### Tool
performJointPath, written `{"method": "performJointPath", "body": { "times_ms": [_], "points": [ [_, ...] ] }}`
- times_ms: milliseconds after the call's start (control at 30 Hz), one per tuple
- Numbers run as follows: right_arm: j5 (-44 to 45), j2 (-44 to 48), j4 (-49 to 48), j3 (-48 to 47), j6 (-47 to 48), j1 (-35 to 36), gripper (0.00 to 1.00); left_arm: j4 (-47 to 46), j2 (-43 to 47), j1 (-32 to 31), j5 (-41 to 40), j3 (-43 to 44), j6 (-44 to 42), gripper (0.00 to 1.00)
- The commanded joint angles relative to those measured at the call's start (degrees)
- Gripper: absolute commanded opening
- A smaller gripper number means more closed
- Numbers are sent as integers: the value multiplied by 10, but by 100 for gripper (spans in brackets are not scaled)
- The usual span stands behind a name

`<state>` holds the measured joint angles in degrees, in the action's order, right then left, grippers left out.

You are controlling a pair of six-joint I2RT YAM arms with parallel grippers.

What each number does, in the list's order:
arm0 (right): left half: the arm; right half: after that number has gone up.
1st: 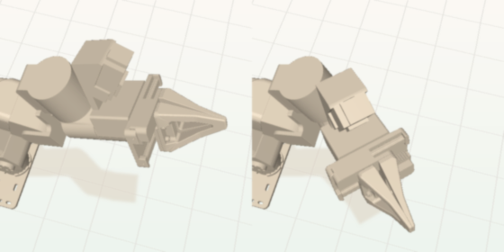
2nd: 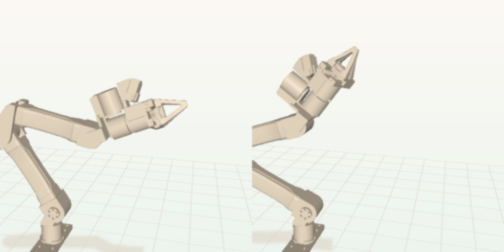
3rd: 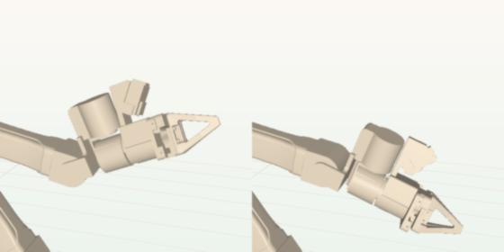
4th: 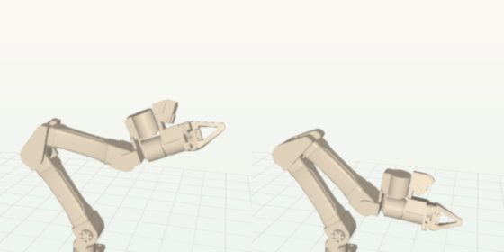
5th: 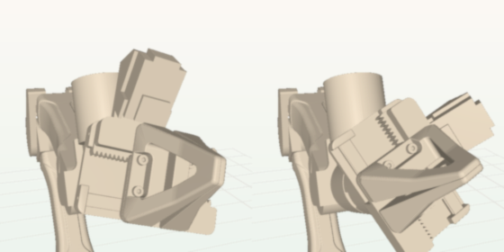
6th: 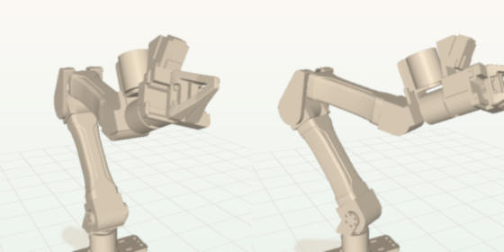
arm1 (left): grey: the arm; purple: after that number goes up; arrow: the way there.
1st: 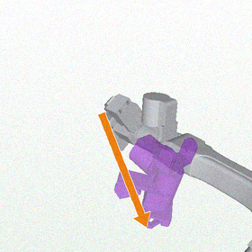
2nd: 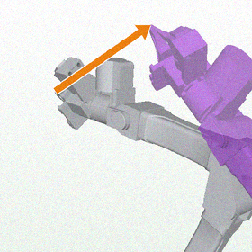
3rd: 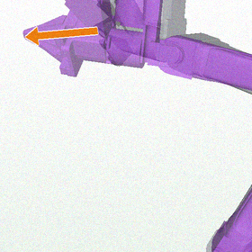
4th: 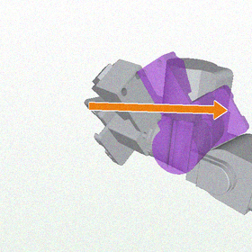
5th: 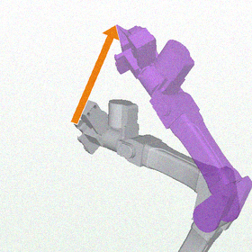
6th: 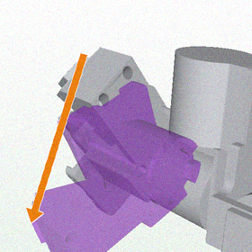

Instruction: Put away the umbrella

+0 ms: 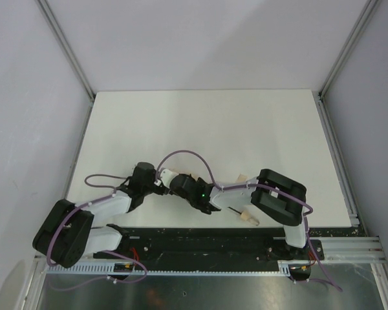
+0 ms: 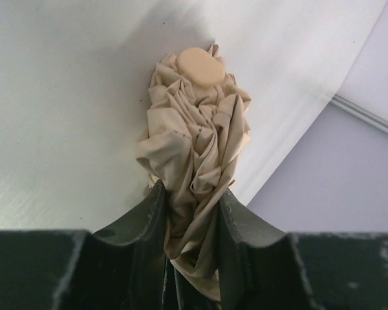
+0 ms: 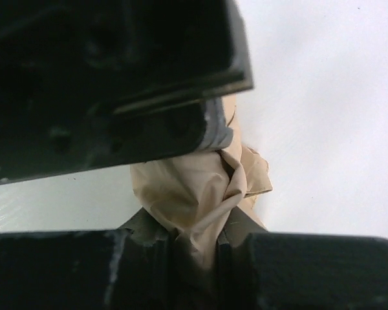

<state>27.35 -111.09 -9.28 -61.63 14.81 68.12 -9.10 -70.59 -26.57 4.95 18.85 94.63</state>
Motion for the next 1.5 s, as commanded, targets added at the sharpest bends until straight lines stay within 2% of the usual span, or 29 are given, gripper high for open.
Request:
{"method": "performJointPath", "body": {
  "times_ms": [0, 133, 167, 200, 333, 367, 433, 633, 733, 867, 1067, 1300, 1467],
  "points": [
    [-43, -37, -3, 1, -48, -47, 2, 49, 33, -20, 78, -5, 16, 0],
    [-100, -27, -7, 12, -52, -59, 0, 48, 43, -20, 76, -5, 6, 0],
    [-120, -22, -8, 14, -55, -67, 0, 48, 51, -19, 72, -5, 0, 5],
    [-143, -18, -7, 18, -59, -73, 0, 48, 61, -18, 65, -6, -9, 15],
    [-260, 4, -9, 30, -85, -115, 0, 57, 113, -17, 11, -13, -45, 77],
    [-292, 7, -11, 33, -93, -125, 0, 58, 124, -16, 0, -16, -51, 88],
    [-358, 6, -15, 35, -106, -148, 0, 59, 137, -15, -20, -22, -61, 97],
    [-525, -7, -42, 37, -156, -204, 0, 44, 82, -14, -41, 15, -119, 99],
    [-574, -13, -49, 36, -170, -215, 0, 38, 39, -14, -46, 41, -140, 100],
    [-622, -30, -59, 32, -193, -230, 0, 26, 11, -20, -102, 67, -168, 99],
    [-650, -52, -57, 20, -215, -248, 0, 7, 20, -24, -120, 71, -164, 99],
    [-652, -64, -46, 7, -222, -251, 0, -3, -11, -31, -99, 80, -130, 100],
    [-661, -74, -38, -3, -225, -251, 0, -38, 17, -68, -179, 67, -167, 98]
  ]
}}
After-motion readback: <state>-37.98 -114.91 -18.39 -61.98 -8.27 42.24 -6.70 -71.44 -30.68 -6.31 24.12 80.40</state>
